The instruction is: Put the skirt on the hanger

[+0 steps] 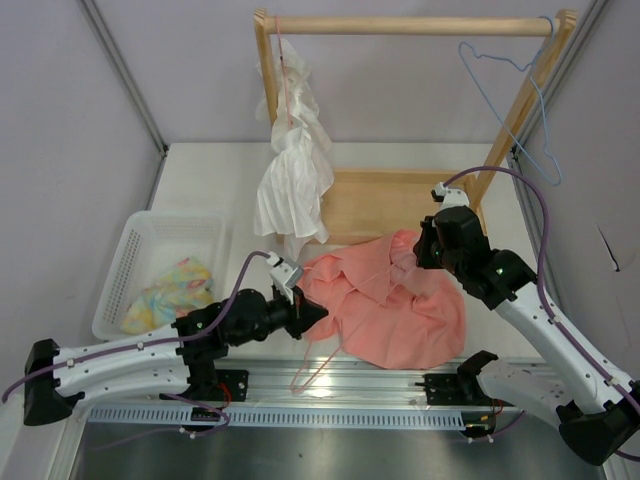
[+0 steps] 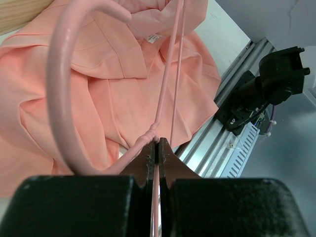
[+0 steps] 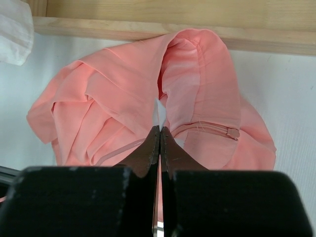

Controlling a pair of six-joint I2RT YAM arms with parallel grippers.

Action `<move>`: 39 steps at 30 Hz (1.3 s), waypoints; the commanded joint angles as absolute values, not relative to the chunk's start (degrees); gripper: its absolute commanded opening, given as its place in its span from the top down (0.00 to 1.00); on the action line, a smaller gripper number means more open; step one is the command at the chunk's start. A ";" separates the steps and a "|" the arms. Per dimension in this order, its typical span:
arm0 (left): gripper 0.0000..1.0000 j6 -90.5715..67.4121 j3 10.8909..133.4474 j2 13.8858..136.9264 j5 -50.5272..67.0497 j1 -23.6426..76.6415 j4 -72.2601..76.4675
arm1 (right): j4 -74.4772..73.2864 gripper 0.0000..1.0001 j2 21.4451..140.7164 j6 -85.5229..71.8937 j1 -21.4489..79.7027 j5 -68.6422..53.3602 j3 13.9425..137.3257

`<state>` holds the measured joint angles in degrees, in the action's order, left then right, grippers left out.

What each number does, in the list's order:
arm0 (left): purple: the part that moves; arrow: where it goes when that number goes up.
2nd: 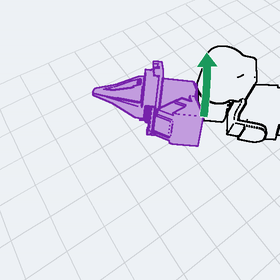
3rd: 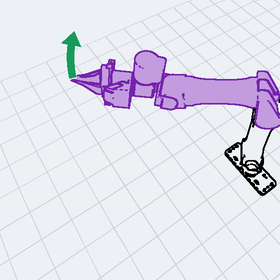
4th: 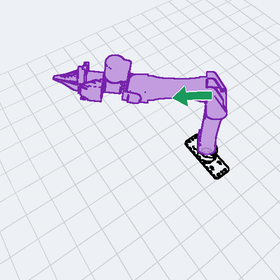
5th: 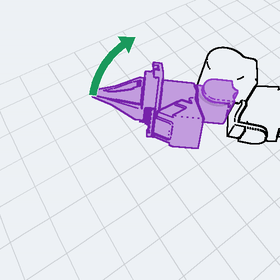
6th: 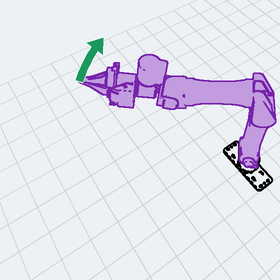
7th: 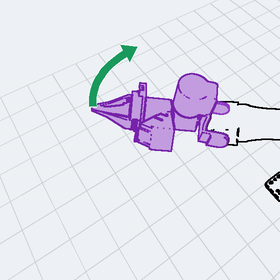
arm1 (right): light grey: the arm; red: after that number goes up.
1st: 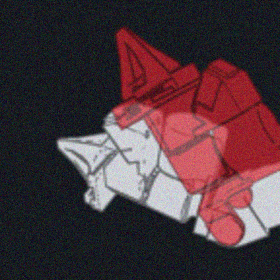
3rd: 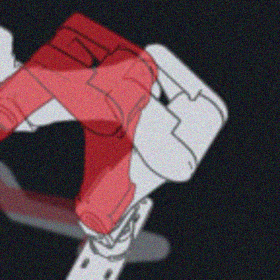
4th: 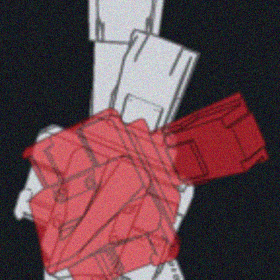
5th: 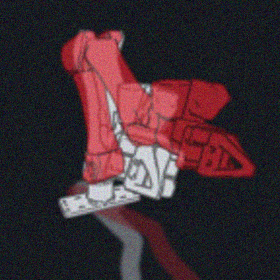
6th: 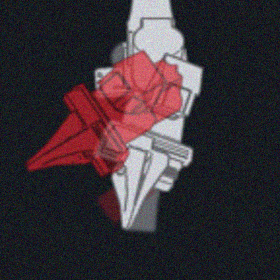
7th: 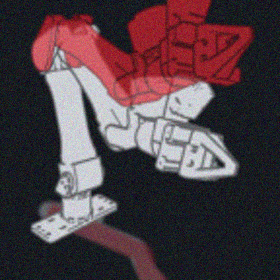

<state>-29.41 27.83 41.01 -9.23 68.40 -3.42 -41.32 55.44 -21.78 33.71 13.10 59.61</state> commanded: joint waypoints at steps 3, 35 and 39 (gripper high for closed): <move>1.00 -28.04 31.99 43.24 -8.96 68.64 1.76 | -39.37 1.00 54.93 -21.18 34.37 13.80 59.94; 1.00 -29.36 30.06 44.92 -2.46 61.52 10.81 | -41.92 1.00 54.32 -21.01 35.51 15.91 59.24; 1.00 -29.27 28.83 44.56 -0.71 60.91 11.16 | -41.57 1.00 54.32 -21.01 35.51 15.65 58.97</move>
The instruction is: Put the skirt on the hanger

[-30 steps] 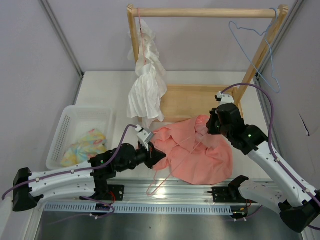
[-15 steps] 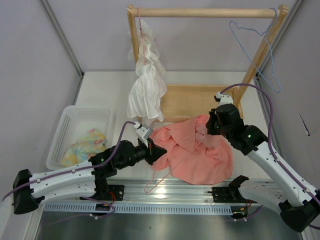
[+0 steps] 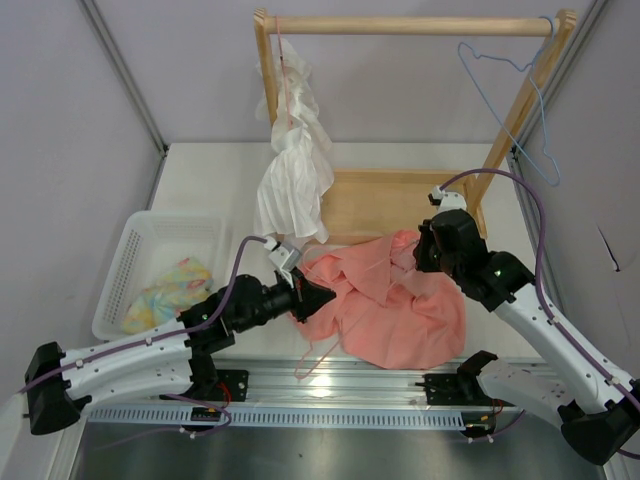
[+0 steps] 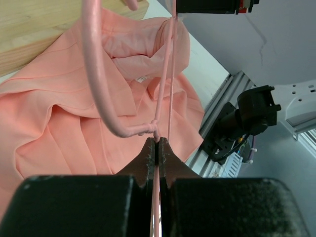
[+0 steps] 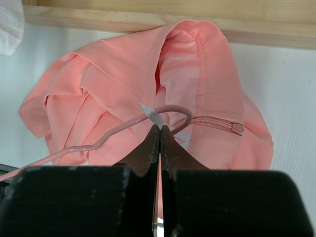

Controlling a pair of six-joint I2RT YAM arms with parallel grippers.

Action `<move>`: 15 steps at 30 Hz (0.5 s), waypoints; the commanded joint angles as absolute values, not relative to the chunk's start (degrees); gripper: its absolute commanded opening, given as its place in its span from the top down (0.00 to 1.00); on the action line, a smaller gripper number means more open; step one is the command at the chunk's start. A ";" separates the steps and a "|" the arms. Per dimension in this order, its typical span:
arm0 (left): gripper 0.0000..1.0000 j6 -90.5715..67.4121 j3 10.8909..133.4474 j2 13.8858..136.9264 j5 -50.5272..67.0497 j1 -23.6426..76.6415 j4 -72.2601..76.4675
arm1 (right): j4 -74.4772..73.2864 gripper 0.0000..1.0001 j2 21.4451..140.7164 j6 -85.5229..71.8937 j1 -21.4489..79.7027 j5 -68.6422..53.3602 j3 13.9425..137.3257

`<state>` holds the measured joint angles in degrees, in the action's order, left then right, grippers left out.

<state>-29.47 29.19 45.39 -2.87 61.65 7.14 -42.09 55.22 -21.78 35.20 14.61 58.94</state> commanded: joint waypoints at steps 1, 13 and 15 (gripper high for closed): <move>1.00 -29.53 28.65 44.47 -0.44 60.82 11.51 | -41.40 1.00 54.49 -21.01 35.51 15.38 58.97; 1.00 -31.99 29.26 57.21 5.01 60.56 25.39 | -41.40 1.00 54.49 -21.36 35.60 15.12 58.89; 1.00 -31.91 29.79 59.23 5.10 60.56 26.80 | -41.92 1.00 54.06 -21.45 35.60 15.20 58.80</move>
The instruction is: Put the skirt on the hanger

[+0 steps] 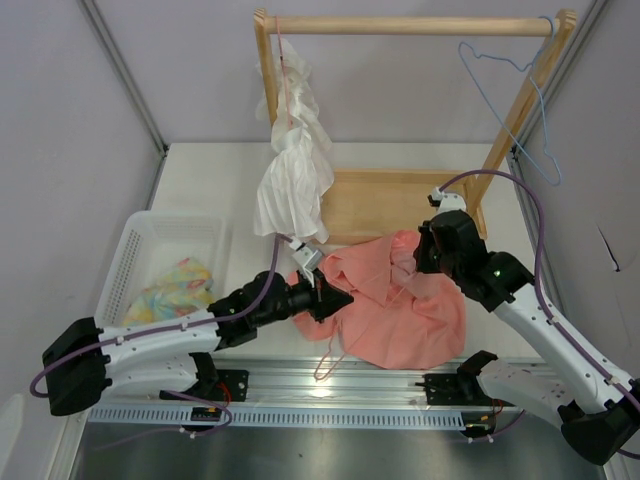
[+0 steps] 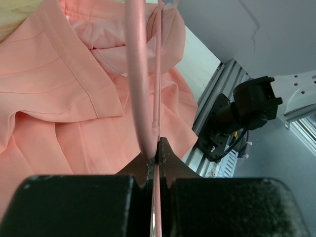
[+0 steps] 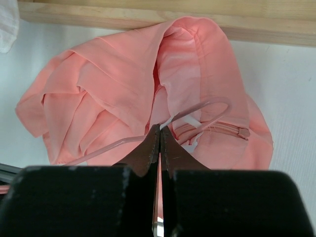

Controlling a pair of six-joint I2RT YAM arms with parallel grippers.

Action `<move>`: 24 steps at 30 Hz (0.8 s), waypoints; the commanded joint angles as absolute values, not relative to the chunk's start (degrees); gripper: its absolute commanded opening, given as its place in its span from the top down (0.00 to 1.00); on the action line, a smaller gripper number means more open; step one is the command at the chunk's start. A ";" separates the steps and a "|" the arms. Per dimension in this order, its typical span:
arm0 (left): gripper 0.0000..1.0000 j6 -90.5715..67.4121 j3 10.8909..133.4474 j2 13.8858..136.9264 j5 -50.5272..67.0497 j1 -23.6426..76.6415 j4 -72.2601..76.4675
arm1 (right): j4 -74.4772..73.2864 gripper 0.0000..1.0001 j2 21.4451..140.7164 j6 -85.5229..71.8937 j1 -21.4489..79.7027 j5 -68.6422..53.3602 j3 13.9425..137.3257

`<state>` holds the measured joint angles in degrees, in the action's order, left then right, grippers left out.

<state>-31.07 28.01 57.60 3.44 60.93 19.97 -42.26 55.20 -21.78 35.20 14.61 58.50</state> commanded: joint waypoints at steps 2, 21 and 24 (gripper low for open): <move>1.00 -32.17 30.94 61.95 5.36 60.56 28.47 | -42.45 1.00 53.79 -21.71 35.60 15.38 58.28; 1.00 -29.80 51.74 86.91 7.90 59.77 21.19 | -48.95 0.88 54.75 -31.99 35.51 22.41 54.23; 1.00 -28.31 57.01 91.82 12.56 59.06 15.66 | -48.43 0.64 53.35 -32.43 35.51 22.59 53.70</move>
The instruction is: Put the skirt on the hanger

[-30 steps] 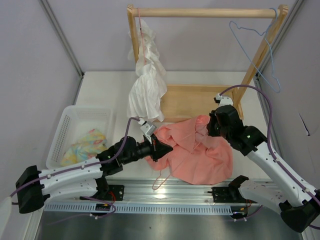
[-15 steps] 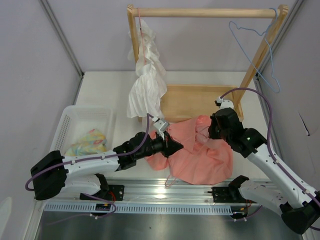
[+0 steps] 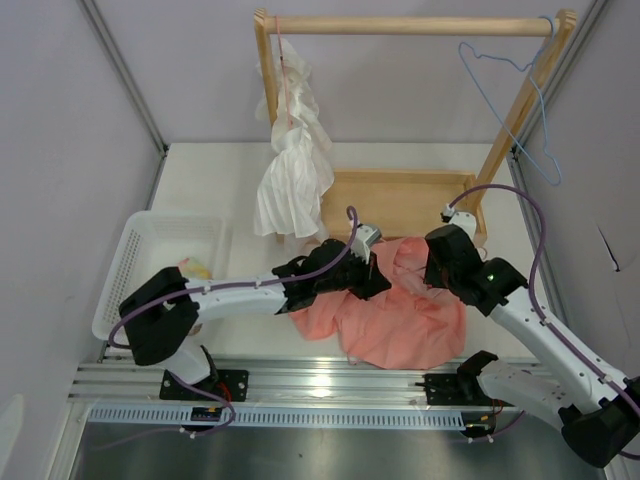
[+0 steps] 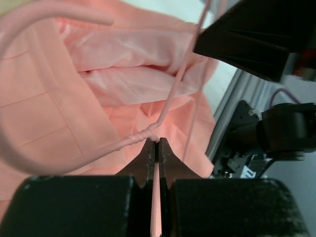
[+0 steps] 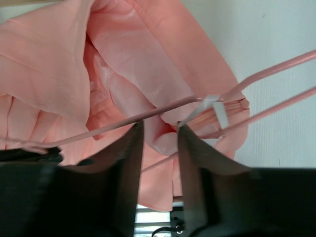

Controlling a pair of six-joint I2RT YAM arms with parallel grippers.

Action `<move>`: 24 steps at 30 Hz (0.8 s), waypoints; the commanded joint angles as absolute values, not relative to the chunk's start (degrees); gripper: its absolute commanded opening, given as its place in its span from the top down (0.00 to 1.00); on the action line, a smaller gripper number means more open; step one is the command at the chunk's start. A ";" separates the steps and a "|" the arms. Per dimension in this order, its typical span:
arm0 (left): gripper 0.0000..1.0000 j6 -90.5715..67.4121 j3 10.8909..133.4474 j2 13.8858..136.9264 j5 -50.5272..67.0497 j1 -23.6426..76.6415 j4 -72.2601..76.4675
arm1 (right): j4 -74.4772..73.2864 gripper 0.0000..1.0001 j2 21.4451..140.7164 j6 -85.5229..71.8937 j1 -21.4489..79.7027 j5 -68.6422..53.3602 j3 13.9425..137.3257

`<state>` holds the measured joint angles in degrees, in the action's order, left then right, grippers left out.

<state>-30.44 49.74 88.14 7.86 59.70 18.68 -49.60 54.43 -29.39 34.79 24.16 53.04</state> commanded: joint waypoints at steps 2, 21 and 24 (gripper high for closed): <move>1.00 -26.90 59.23 93.77 14.85 58.89 12.85 | -48.16 0.47 52.39 -32.43 35.51 22.41 53.70; 1.00 -25.40 74.26 106.52 12.40 57.92 -2.98 | -52.83 0.01 55.46 -37.97 29.28 28.57 54.67; 1.00 -26.71 74.62 107.05 10.38 57.92 -4.13 | -52.47 0.00 55.28 -38.93 25.15 27.86 54.32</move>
<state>-26.37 72.10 106.26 13.63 57.93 -1.78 -52.77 55.48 -36.49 28.21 26.57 53.04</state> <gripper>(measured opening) 0.021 0.993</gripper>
